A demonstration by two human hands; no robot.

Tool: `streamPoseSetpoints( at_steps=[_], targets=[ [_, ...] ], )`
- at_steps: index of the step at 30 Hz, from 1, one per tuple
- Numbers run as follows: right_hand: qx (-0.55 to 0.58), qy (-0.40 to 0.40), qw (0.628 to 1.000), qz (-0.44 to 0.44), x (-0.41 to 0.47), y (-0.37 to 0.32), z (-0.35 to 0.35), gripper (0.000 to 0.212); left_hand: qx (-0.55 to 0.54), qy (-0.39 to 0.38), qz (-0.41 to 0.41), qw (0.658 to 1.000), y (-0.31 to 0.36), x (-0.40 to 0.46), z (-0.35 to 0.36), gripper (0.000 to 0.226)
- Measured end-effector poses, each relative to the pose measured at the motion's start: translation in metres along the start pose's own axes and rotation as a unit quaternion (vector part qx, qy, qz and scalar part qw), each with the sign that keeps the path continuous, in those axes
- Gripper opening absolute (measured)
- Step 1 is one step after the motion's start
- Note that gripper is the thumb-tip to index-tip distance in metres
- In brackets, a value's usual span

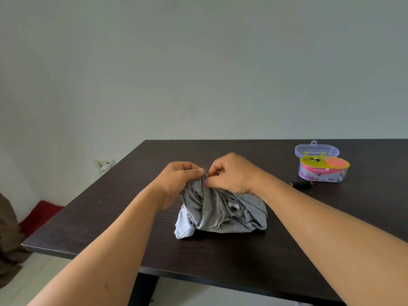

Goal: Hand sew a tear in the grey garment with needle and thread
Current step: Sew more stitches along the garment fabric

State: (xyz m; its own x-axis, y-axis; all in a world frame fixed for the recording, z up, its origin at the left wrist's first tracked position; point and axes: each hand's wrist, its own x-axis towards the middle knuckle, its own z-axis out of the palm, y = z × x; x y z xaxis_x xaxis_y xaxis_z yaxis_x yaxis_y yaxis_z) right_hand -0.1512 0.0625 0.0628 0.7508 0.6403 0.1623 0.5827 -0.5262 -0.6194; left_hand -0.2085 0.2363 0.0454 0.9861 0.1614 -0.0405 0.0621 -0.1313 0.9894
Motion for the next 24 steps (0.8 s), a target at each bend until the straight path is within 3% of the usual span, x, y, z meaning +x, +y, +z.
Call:
streamPoseSetpoints(
  at_steps=[12,19,24],
  targets=[
    [-0.01,-0.038,0.999,0.028,-0.005,0.006,-0.006,0.021,0.023,-0.003,-0.007,1.0,0.001,-0.001,-0.006,0.016],
    [0.035,-0.023,0.998,0.056,-0.007,0.004,-0.009,0.008,0.047,-0.031,-0.019,0.998,0.003,-0.006,-0.001,0.019],
    [0.0,-0.043,0.995,0.091,0.0,-0.003,-0.016,0.034,0.061,-0.034,-0.013,0.997,0.005,-0.004,0.0,0.018]
  ],
)
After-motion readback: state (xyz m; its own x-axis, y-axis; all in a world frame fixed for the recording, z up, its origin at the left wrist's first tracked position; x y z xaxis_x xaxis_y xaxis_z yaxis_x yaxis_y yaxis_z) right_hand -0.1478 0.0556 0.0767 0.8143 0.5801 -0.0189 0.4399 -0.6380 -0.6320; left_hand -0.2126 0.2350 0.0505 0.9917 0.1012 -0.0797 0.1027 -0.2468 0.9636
